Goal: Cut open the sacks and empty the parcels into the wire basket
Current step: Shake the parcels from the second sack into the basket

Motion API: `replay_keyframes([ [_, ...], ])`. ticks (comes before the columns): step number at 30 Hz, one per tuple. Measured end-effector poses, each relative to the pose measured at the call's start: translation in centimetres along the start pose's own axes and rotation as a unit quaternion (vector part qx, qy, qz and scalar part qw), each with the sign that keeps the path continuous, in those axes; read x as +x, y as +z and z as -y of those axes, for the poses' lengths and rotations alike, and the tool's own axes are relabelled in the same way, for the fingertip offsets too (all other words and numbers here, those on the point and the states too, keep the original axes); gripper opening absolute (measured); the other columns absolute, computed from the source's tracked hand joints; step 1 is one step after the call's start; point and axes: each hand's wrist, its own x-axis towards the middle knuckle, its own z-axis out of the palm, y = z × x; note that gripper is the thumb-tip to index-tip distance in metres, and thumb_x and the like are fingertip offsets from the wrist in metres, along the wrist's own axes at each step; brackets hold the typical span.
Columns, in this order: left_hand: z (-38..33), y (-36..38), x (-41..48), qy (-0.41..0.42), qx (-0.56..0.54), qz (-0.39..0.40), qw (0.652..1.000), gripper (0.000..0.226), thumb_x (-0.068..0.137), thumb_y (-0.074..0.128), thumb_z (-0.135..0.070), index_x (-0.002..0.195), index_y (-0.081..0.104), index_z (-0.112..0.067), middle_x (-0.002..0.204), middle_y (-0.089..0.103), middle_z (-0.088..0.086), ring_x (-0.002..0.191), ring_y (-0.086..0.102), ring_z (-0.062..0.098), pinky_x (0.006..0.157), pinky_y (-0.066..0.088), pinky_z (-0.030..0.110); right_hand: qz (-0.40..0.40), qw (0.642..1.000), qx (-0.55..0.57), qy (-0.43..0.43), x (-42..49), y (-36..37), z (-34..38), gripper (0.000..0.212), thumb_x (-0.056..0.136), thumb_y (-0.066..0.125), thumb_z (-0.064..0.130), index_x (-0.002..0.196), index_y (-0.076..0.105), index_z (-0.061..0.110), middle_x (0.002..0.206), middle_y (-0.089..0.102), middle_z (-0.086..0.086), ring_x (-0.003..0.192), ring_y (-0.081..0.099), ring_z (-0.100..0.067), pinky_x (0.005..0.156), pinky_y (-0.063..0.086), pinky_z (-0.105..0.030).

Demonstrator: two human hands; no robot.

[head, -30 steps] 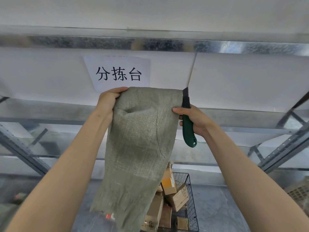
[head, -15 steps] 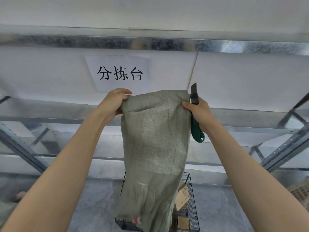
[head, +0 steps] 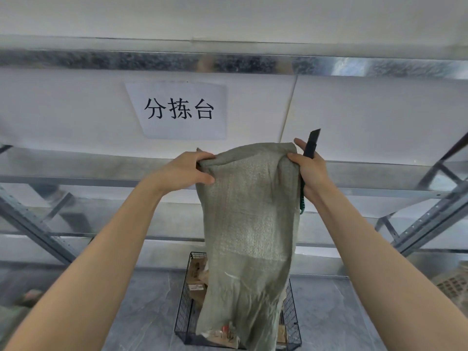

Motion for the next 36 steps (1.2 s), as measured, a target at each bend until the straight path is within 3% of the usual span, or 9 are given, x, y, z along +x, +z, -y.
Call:
replay_keyframes([
  [3,0.4,-0.2,0.1,0.002,0.026,-0.048,0.998,0.012,0.086,0.064,-0.013,0.098,0.068,-0.012,0.092,0.065,-0.003,0.080,0.057,0.009,0.068,0.039,0.017,0.047,0.999,-0.014,0.015,0.0,-0.4,0.0,0.047,0.090,0.063,0.010,0.134,0.052,0.022,0.110,0.068,-0.005,0.087,0.068,-0.018,0.079,0.056,-0.032],
  [6,1.2,-0.8,0.2,-0.019,0.022,-0.061,0.998,0.027,0.089,0.062,-0.017,0.083,0.058,0.009,0.078,0.051,0.011,0.073,0.045,0.018,0.066,0.031,0.028,0.111,0.992,-0.060,0.024,0.2,-0.7,0.2,0.049,0.088,0.066,0.014,0.133,0.052,0.027,0.124,0.062,-0.006,0.095,0.066,-0.018,0.081,0.054,-0.030],
  [8,1.3,-1.4,0.1,-0.041,0.019,-0.056,0.997,0.026,0.090,0.061,-0.019,0.075,0.055,0.002,0.076,0.044,0.010,0.072,0.039,0.017,0.063,0.026,0.029,0.166,0.980,-0.105,0.035,0.2,-0.9,0.4,0.051,0.085,0.070,0.017,0.130,0.053,0.033,0.131,0.058,-0.005,0.107,0.064,-0.019,0.090,0.052,-0.033],
  [11,1.4,-2.1,0.3,-0.048,0.003,-0.049,0.998,0.021,0.086,0.064,-0.026,0.084,0.062,-0.006,0.088,0.049,0.005,0.083,0.043,0.016,0.070,0.029,0.027,0.233,0.953,-0.183,0.061,0.1,-0.9,0.9,0.062,0.078,0.076,0.018,0.132,0.050,0.032,0.129,0.058,-0.002,0.112,0.061,-0.022,0.098,0.049,-0.038],
  [16,2.0,-2.9,0.1,-0.099,-0.096,-0.075,0.988,0.046,0.067,0.071,-0.039,0.093,0.069,-0.002,0.098,0.066,-0.002,0.095,0.057,0.012,0.093,0.038,0.030,0.275,0.912,-0.300,0.055,-0.4,-0.6,1.4,0.058,0.071,0.080,0.018,0.124,0.055,0.025,0.108,0.066,-0.002,0.090,0.060,-0.016,0.077,0.046,-0.031],
  [19,2.4,-2.9,-0.1,-0.110,-0.152,-0.086,0.979,0.042,0.068,0.075,-0.037,0.092,0.066,-0.003,0.086,0.064,0.007,0.085,0.058,0.019,0.084,0.044,0.029,0.227,0.911,-0.342,0.034,-0.8,-0.3,1.6,0.022,0.079,0.074,0.012,0.093,0.058,0.013,0.080,0.058,-0.001,0.067,0.051,-0.012,0.064,0.041,-0.025],
  [22,2.5,-2.4,-0.1,-0.103,-0.228,-0.099,0.963,0.019,0.086,0.067,-0.028,0.093,0.066,-0.010,0.088,0.069,0.004,0.082,0.063,0.018,0.073,0.050,0.028,0.169,0.932,-0.319,0.034,-0.8,-0.4,1.2,0.018,0.084,0.071,0.015,0.078,0.054,0.016,0.069,0.050,0.002,0.061,0.045,-0.013,0.062,0.040,-0.023],
  [30,2.1,-1.6,0.3,-0.105,-0.284,-0.160,0.940,0.006,0.094,0.057,-0.027,0.098,0.061,-0.023,0.094,0.061,-0.001,0.079,0.056,0.011,0.069,0.043,0.028,0.130,0.972,-0.189,0.056,-0.2,-0.1,-0.4,0.015,0.087,0.067,0.012,0.100,0.061,0.007,0.082,0.058,-0.006,0.068,0.052,-0.018,0.057,0.043,-0.029],
  [36,1.3,-2.2,-0.8,-0.041,-0.315,-0.065,0.946,0.054,0.090,0.061,-0.018,0.135,0.039,-0.040,0.109,0.063,-0.012,0.095,0.065,0.007,0.080,0.050,0.026,0.054,0.986,-0.160,0.014,0.4,-0.5,-0.7,0.037,0.086,0.067,0.009,0.120,0.058,0.019,0.098,0.063,0.000,0.088,0.061,-0.019,0.086,0.050,-0.034],
])
